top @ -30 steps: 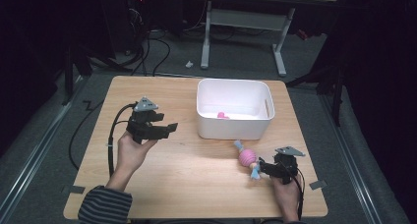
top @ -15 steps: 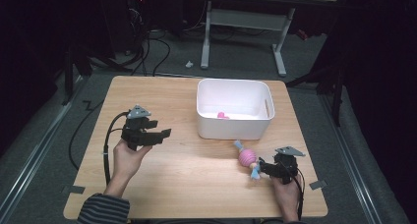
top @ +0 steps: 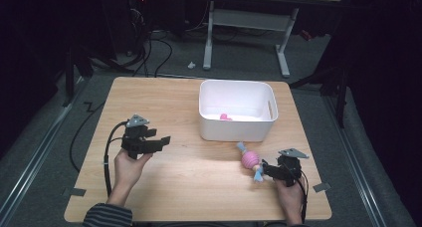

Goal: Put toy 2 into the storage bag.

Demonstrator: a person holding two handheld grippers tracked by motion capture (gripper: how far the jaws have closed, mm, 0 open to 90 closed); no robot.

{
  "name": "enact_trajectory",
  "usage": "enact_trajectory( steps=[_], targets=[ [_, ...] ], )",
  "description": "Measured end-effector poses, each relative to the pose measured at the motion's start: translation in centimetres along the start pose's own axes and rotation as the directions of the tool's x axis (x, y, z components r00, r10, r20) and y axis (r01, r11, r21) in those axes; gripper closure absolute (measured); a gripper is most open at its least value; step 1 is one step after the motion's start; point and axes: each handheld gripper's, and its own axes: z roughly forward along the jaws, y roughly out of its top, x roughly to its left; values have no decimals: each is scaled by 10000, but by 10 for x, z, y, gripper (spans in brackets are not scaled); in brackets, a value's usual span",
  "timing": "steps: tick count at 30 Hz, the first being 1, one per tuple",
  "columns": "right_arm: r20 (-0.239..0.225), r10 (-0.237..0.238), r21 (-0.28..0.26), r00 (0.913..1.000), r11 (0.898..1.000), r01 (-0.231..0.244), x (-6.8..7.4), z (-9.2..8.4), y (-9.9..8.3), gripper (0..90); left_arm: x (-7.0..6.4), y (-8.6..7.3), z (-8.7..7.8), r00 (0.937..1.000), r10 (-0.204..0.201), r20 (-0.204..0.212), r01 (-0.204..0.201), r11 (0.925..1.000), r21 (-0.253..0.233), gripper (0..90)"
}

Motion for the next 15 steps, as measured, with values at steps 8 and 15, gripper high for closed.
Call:
enact_trajectory(
  steps=[8,15],
  targets=[
    [0,0,-1,10000,10000,0,0,0,0,191,5,-12,4,9996,-277,-73,278,9995,128,348],
    [0,-3,0,10000,10000,3,0,0,0,191,4,-23,8,9990,-75,-438,90,9994,340,343]
  ],
)
